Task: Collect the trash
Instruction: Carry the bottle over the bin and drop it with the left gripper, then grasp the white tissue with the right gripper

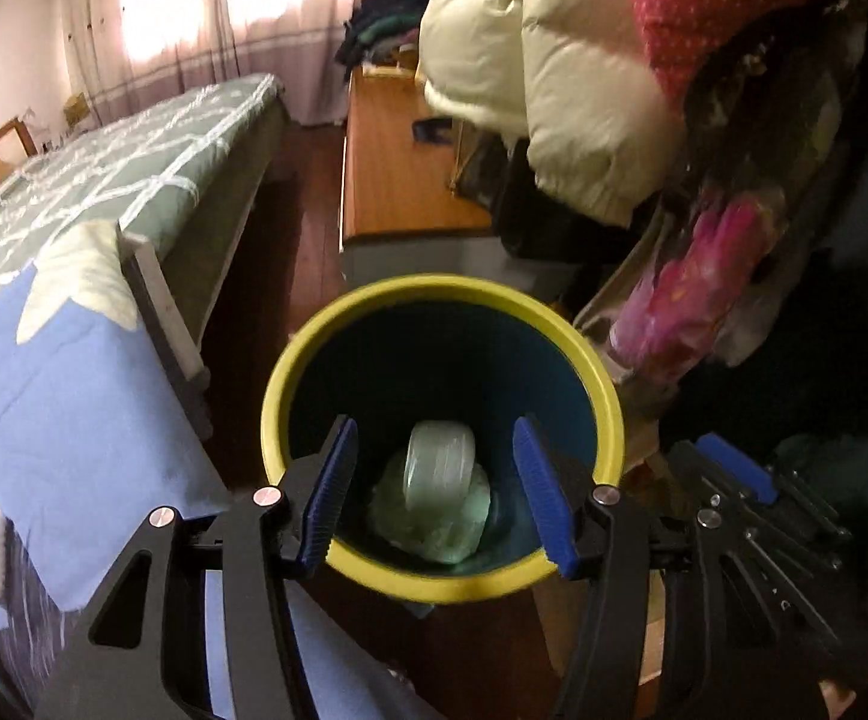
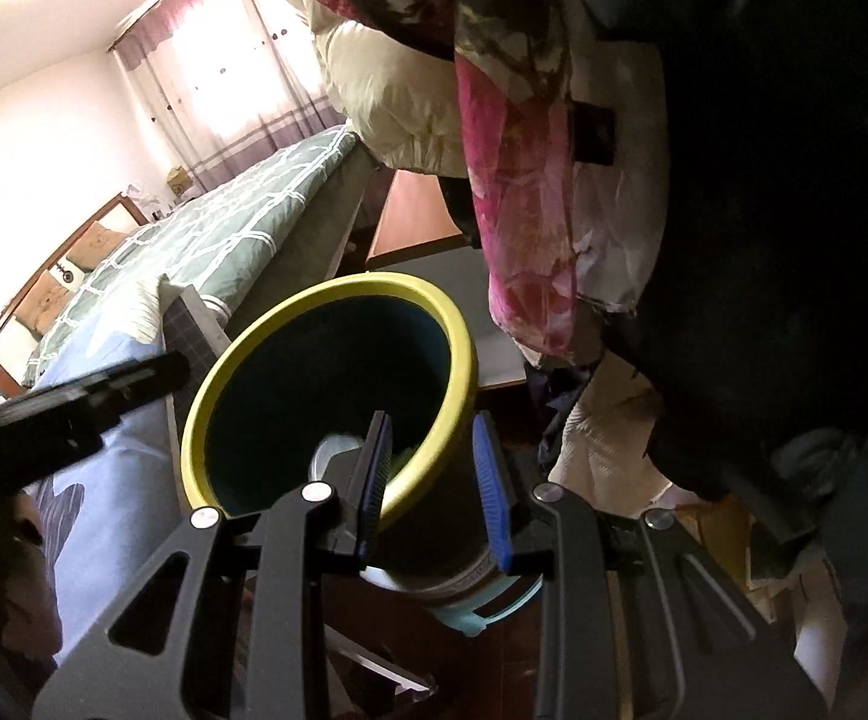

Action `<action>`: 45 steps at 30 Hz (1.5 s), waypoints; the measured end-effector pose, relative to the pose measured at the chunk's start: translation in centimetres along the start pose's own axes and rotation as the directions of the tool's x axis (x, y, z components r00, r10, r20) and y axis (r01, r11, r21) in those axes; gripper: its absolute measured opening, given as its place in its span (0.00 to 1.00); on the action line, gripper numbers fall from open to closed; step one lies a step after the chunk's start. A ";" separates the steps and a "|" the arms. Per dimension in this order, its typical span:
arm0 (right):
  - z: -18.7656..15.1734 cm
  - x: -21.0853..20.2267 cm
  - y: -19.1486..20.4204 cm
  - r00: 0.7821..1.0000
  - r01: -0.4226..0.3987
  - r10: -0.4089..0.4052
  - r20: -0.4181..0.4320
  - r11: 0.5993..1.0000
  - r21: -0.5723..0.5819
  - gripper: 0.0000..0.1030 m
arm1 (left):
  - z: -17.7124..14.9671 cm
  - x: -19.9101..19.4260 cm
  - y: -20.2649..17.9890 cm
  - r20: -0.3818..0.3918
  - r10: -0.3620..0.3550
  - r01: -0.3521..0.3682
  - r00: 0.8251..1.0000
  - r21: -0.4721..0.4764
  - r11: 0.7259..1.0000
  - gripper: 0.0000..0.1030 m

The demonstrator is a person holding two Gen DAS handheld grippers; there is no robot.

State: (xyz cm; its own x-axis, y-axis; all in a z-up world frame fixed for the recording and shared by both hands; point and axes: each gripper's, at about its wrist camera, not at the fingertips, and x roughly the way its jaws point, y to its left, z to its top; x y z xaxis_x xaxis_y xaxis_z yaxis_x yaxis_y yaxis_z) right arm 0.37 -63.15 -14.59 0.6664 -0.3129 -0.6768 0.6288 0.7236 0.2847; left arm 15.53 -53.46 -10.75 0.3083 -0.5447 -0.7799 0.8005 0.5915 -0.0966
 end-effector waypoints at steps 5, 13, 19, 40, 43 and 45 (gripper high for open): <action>-0.6 -0.6 1.1 1.000 -0.014 0.014 -0.001 1.000 -0.023 0.26 | -1.0 -5.3 1.4 0.067 -0.003 0.005 0.998 -0.037 0.999 0.57; -3.4 -1.0 7.3 0.993 -0.110 0.101 -0.064 0.982 -0.152 0.26 | -6.2 -17.9 7.8 0.248 0.139 -0.097 0.959 -0.174 0.980 0.77; -6.4 -2.1 14.3 0.970 -0.230 0.197 -0.140 0.931 -0.284 0.27 | -14.1 -27.1 14.7 0.309 0.373 -0.254 0.875 -0.364 0.896 0.92; -17.9 -6.3 29.1 0.899 -0.430 0.271 -0.344 0.697 -0.574 0.57 | -30.4 -35.5 24.2 0.199 0.632 -0.394 0.749 -0.633 0.666 0.94; -18.3 -6.8 29.3 0.904 -0.421 0.262 -0.337 0.674 -0.606 0.31 | -30.5 -34.7 24.5 0.193 0.622 -0.387 0.759 -0.634 0.669 0.94; -18.4 -6.9 29.4 0.900 -0.429 0.264 -0.346 0.668 -0.608 0.10 | -30.5 -34.3 24.6 0.189 0.616 -0.382 0.765 -0.638 0.669 0.94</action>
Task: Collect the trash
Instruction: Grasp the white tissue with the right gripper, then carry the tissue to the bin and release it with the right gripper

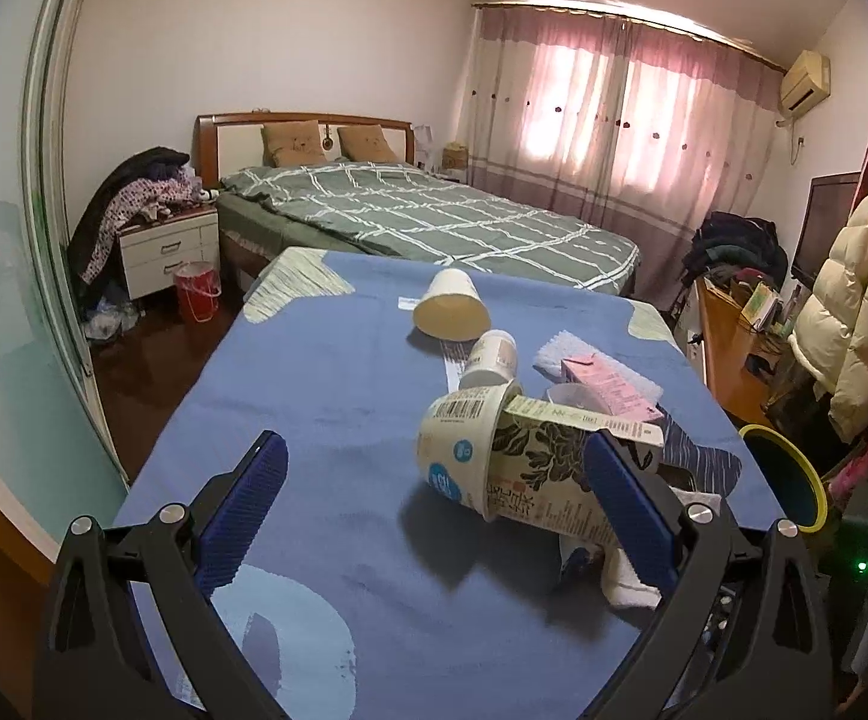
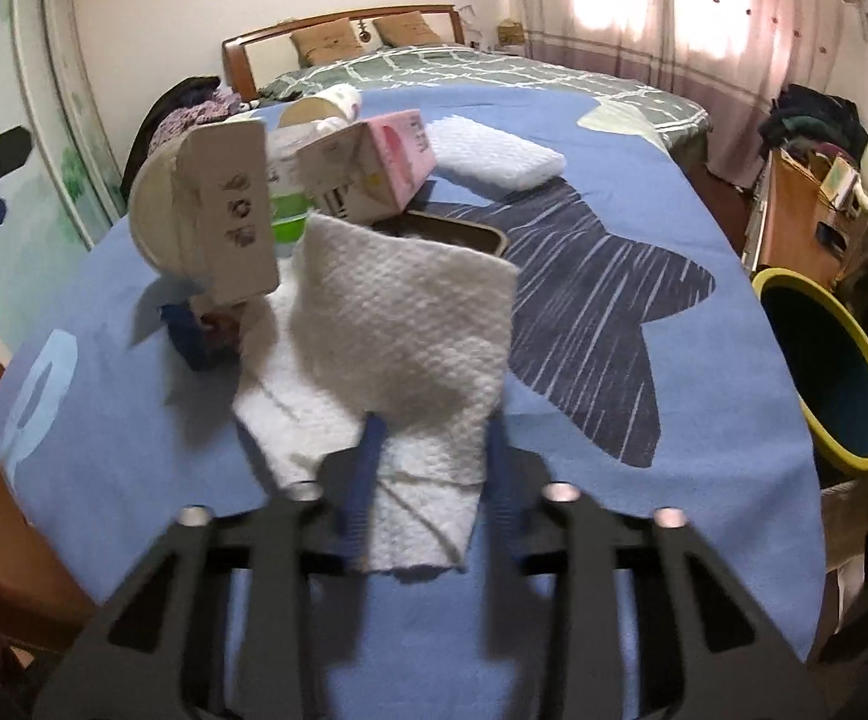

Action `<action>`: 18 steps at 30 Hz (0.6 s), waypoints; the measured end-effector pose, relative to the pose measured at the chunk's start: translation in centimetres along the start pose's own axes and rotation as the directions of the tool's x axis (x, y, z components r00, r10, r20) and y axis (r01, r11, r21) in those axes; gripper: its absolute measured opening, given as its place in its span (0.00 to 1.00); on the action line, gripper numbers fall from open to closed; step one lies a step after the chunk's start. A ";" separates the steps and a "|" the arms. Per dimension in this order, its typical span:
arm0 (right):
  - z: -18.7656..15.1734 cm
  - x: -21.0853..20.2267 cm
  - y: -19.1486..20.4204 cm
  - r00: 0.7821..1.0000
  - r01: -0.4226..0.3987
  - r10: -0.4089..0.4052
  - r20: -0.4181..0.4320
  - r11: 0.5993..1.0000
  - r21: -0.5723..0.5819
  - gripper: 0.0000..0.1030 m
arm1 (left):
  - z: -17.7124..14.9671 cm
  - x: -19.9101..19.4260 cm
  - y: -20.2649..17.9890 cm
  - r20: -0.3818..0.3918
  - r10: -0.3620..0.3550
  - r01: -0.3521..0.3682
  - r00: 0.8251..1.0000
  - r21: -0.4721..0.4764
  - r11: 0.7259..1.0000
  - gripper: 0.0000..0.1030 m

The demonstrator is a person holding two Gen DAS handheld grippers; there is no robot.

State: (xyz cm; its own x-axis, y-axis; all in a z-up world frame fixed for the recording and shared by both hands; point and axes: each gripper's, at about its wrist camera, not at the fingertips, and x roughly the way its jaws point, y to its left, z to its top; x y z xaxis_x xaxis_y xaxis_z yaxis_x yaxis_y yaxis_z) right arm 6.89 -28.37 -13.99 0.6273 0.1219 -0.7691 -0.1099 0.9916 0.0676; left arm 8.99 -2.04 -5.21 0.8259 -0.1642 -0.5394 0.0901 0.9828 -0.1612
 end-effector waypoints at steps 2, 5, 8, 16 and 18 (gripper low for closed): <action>0.0 -0.3 -0.1 1.000 -0.025 0.025 0.001 1.000 0.006 0.07 | -0.1 0.3 0.0 -0.003 -0.001 0.001 1.000 -0.001 1.000 0.94; 0.1 -1.4 -0.5 0.998 -0.063 0.063 0.021 0.998 0.024 0.06 | -0.2 0.3 -0.1 0.002 0.000 0.000 1.000 0.005 1.000 0.94; 0.7 -3.3 -1.4 0.994 -0.084 0.081 0.074 0.995 0.046 0.06 | -0.3 0.5 -0.4 0.003 -0.001 0.001 1.000 0.013 1.000 0.94; 2.1 -7.6 -5.0 0.980 -0.092 0.067 0.189 0.988 0.126 0.06 | -0.5 0.9 -1.5 -0.009 -0.007 0.007 1.000 0.033 0.999 0.94; 2.4 -8.4 -5.9 0.976 -0.084 0.052 0.210 0.986 0.144 0.06 | -0.5 0.9 -1.5 -0.011 -0.008 0.008 1.000 0.033 0.999 0.94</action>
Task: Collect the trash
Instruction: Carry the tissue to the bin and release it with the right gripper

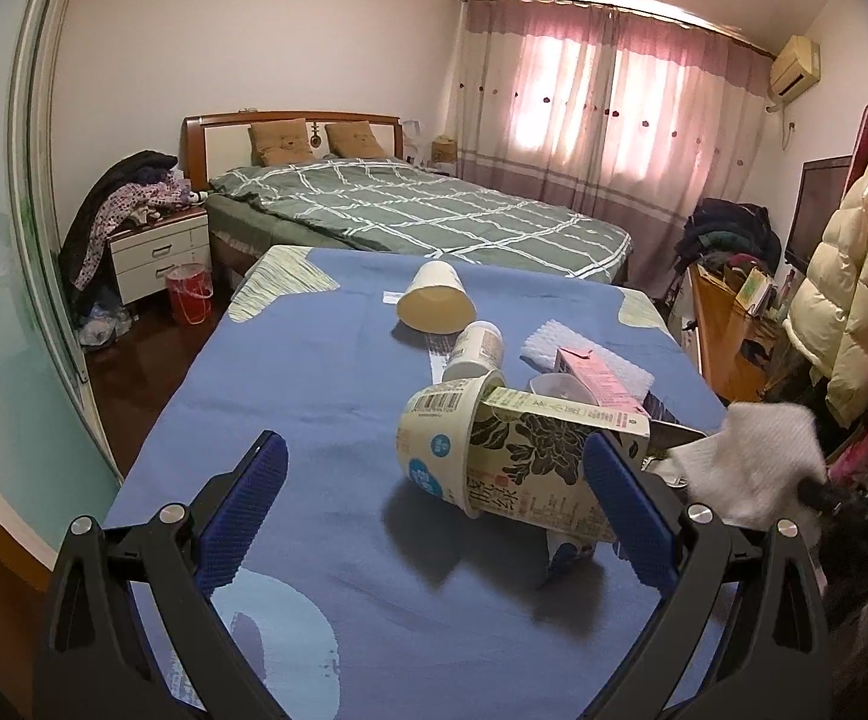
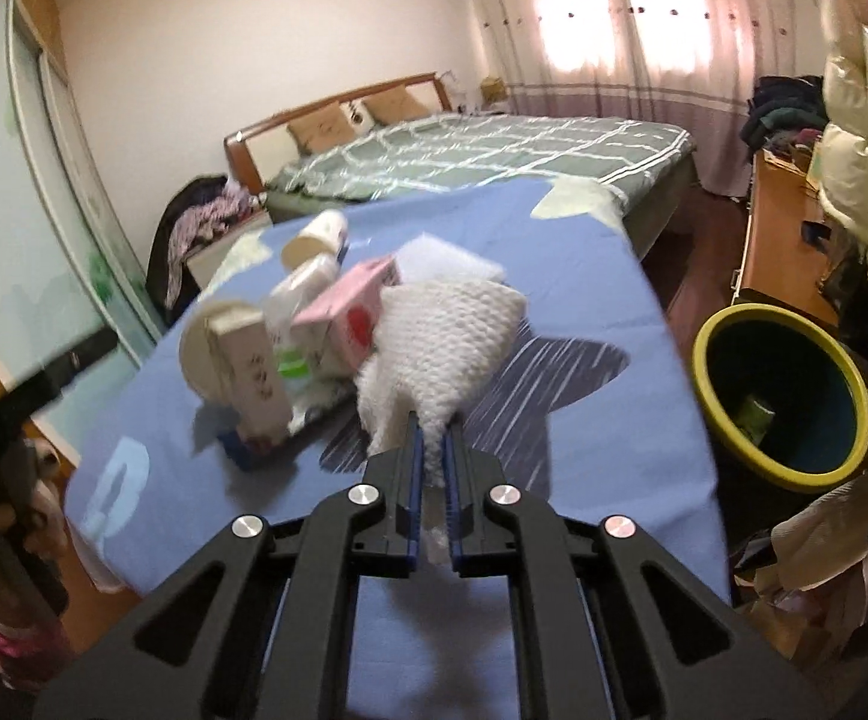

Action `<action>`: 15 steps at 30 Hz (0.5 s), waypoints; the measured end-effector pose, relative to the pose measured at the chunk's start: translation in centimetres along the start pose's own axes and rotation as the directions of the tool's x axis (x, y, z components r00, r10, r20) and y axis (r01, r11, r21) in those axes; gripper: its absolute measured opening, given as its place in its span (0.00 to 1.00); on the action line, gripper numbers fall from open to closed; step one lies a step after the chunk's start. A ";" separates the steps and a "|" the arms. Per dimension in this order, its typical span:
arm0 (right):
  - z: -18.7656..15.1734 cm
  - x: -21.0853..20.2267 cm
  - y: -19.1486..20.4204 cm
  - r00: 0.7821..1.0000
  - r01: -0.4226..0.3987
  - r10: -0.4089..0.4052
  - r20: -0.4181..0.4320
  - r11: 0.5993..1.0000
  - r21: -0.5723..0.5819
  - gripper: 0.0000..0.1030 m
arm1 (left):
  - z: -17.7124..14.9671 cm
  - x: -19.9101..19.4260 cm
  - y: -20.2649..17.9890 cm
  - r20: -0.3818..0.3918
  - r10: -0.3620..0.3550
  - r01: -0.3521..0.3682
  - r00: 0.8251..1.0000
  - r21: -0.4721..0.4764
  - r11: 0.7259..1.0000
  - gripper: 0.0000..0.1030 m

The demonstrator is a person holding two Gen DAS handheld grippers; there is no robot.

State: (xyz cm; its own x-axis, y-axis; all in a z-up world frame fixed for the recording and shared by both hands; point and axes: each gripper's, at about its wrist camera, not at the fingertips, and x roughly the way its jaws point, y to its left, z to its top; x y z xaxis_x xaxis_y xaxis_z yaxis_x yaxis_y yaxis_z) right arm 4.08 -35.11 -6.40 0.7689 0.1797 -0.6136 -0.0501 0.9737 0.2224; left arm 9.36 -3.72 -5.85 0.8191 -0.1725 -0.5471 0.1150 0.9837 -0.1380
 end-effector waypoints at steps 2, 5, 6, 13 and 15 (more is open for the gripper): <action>0.5 -0.6 -0.9 0.999 0.026 -0.027 0.026 0.999 0.022 0.06 | -0.1 0.2 -0.1 -0.002 -0.001 0.001 1.000 0.002 1.000 0.94; 1.2 -1.0 -2.5 0.999 0.019 -0.022 0.039 0.998 0.066 0.06 | -0.1 0.3 -0.3 -0.007 0.000 0.000 1.000 0.007 1.000 0.94; 1.6 -1.2 -3.2 0.998 0.033 -0.037 0.052 0.996 0.078 0.06 | -0.2 0.4 -0.3 -0.010 -0.001 0.001 1.000 0.007 1.000 0.94; 3.0 -1.2 -9.2 0.964 0.231 -0.250 0.093 0.957 0.177 0.06 | -0.3 0.7 -1.0 -0.015 -0.009 0.010 1.000 0.021 1.000 0.94; 3.3 -0.6 -11.3 0.948 0.284 -0.307 0.086 0.935 0.211 0.06 | -0.4 0.7 -1.1 -0.017 -0.012 0.013 1.000 0.026 1.000 0.94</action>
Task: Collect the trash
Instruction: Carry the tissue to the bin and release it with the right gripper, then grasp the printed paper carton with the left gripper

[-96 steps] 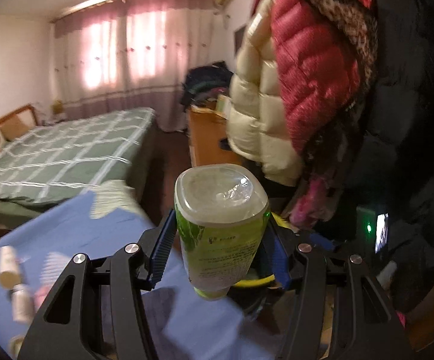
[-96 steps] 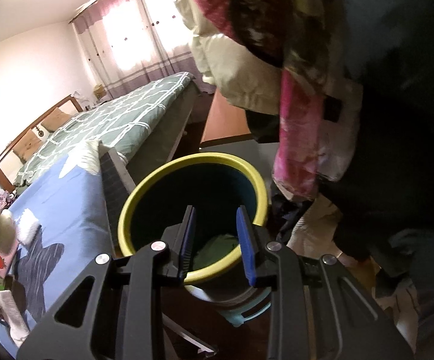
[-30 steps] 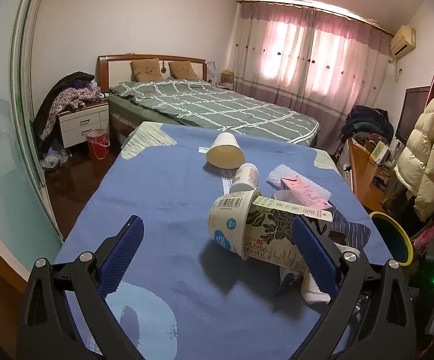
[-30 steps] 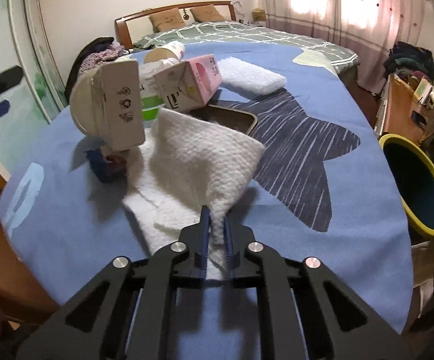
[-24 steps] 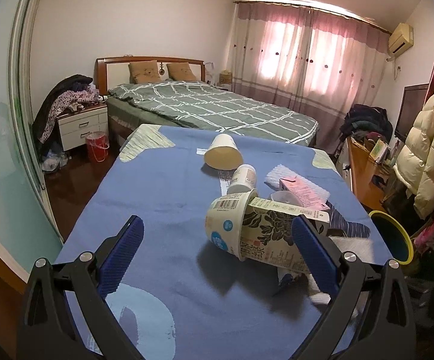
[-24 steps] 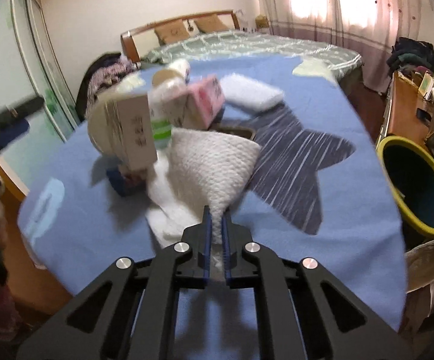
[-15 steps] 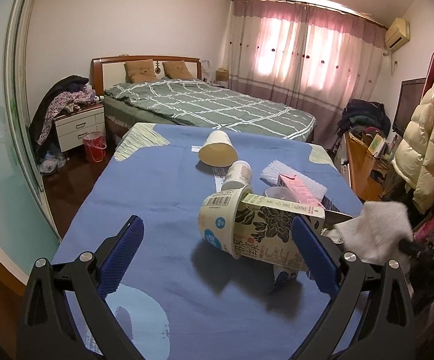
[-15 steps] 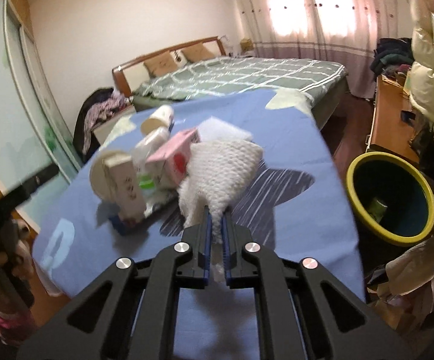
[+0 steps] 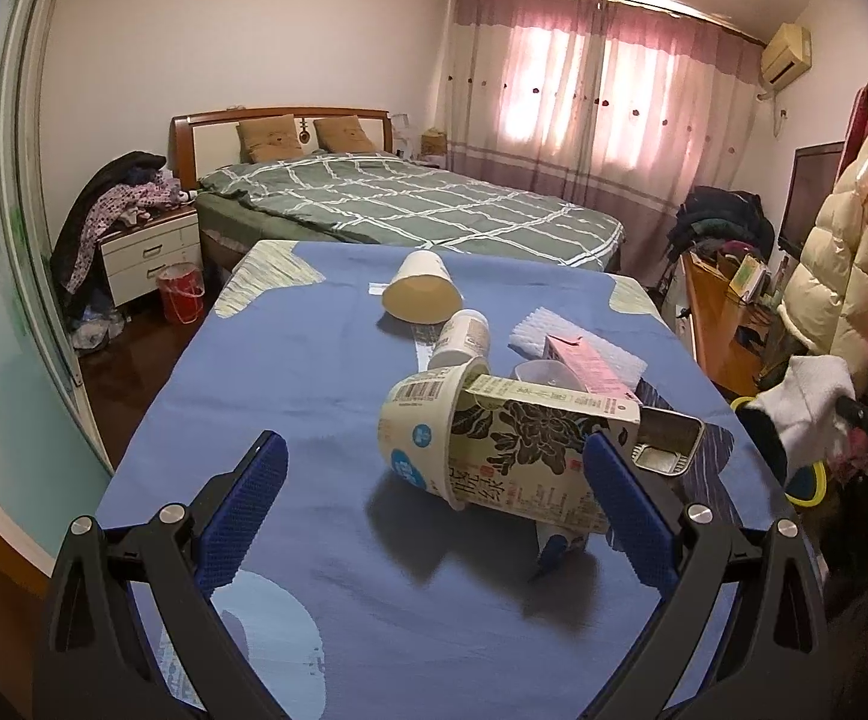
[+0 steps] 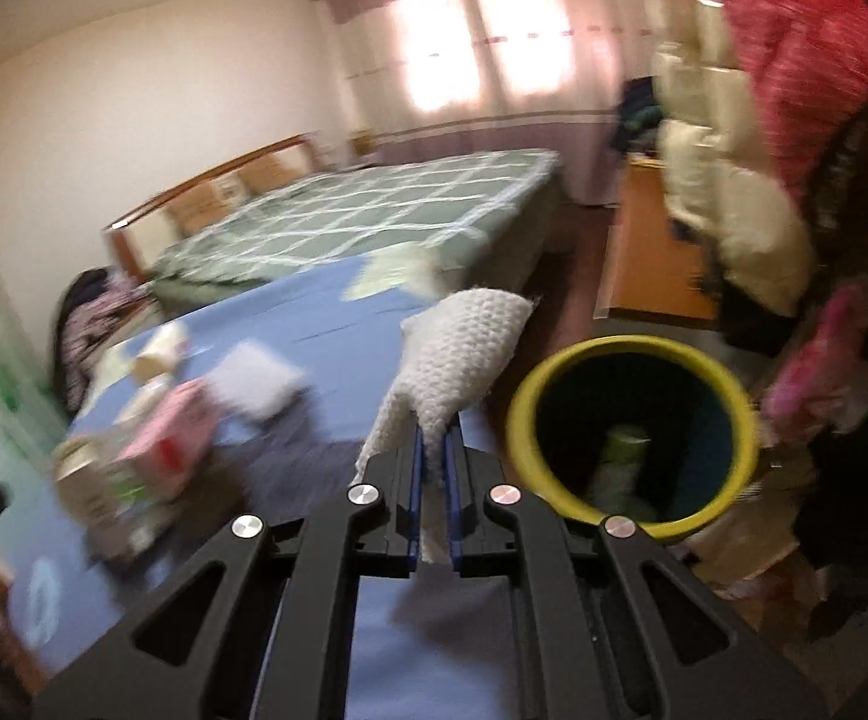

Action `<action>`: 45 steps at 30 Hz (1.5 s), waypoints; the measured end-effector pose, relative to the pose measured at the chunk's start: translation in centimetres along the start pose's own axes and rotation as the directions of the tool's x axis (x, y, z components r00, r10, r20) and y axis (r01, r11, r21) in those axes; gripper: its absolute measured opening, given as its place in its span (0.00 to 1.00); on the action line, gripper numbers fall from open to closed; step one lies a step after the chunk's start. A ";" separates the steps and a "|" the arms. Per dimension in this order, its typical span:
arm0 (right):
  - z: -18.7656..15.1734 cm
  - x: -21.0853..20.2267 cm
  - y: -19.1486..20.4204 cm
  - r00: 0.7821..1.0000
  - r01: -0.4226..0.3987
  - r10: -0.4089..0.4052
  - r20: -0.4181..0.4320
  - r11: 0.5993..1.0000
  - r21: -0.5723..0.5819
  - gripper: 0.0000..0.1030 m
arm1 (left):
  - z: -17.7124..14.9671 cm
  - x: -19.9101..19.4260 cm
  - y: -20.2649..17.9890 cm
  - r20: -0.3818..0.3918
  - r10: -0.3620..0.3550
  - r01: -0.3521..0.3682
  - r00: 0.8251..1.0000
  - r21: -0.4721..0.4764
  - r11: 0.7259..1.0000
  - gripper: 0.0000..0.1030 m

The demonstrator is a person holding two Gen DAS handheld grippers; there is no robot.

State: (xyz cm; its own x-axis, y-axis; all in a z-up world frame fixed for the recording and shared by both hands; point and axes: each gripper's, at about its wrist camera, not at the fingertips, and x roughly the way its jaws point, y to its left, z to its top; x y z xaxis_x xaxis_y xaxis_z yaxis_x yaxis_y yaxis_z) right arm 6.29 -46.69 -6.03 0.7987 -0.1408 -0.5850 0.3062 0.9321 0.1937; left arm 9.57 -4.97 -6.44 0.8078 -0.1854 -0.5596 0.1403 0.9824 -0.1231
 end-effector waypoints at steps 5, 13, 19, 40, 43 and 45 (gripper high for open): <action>0.9 4.0 -4.6 0.988 0.153 -0.152 -0.026 0.986 0.061 0.07 | -0.1 0.5 -0.7 -0.013 -0.005 0.005 1.000 0.013 1.000 0.94; 0.5 9.5 -8.5 0.951 0.299 -0.288 -0.111 0.950 0.091 0.16 | -0.4 1.9 -2.4 -0.050 -0.016 0.018 0.999 0.048 0.999 0.94; -0.4 10.3 -8.5 0.945 0.313 -0.301 -0.131 0.945 0.089 0.30 | -0.7 3.6 -3.7 -0.088 -0.019 0.025 0.996 0.068 0.997 0.94; -1.1 10.5 -6.8 0.962 0.249 -0.237 -0.139 0.965 0.079 0.31 | -0.6 7.8 -4.8 -0.103 0.060 -0.052 0.993 0.086 0.995 0.94; -1.1 10.5 -6.8 0.962 0.249 -0.236 -0.139 0.965 0.081 0.31 | -0.3 7.7 -3.0 -0.098 0.092 -0.085 0.991 0.065 0.994 0.94; -1.1 10.5 -6.8 0.962 0.248 -0.236 -0.139 0.965 0.080 0.31 | -0.3 7.5 -1.8 -0.094 0.111 -0.106 0.989 0.053 0.993 0.94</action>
State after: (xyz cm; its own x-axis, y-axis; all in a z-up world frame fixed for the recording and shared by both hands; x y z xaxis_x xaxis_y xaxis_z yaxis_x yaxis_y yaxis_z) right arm 11.97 -54.16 -14.39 0.6239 -0.3085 -0.7181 0.5355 0.8380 0.1052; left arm 15.21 -8.18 -10.60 0.7607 -0.0763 -0.6446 0.0836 0.9963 -0.0192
